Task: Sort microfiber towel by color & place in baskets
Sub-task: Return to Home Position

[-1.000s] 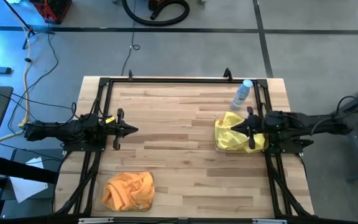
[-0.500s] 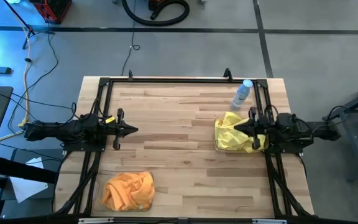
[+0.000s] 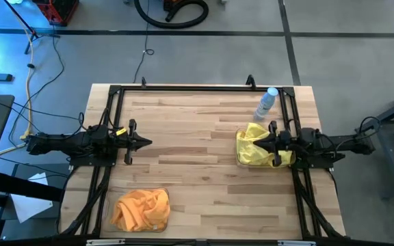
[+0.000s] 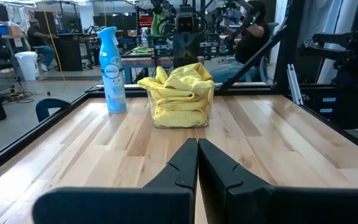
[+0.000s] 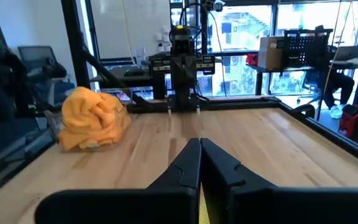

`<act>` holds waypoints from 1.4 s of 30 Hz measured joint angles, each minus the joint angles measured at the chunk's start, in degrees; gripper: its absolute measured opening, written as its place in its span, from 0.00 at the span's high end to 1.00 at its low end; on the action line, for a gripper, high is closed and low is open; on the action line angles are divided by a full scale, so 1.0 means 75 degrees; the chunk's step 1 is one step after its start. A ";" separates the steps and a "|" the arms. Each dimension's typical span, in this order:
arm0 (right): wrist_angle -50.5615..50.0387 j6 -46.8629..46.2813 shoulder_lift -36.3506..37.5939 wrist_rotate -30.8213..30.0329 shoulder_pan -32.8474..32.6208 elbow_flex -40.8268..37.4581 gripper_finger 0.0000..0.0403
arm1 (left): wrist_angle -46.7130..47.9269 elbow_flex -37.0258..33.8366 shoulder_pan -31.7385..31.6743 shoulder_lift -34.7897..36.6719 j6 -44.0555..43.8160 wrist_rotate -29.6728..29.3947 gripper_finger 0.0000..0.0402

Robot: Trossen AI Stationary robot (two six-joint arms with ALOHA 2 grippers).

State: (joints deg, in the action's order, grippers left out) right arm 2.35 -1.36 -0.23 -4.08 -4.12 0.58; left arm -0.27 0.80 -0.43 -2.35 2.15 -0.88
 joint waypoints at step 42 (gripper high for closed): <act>-0.0110 0.0643 -0.0015 0.0003 0.0000 -0.0006 1.00 | -0.0003 0.0000 0.0000 0.0000 0.0000 0.0005 1.00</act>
State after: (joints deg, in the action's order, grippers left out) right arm 1.52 3.46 -0.34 -4.05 -4.12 0.54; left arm -0.30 0.80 -0.43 -2.35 2.15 -0.84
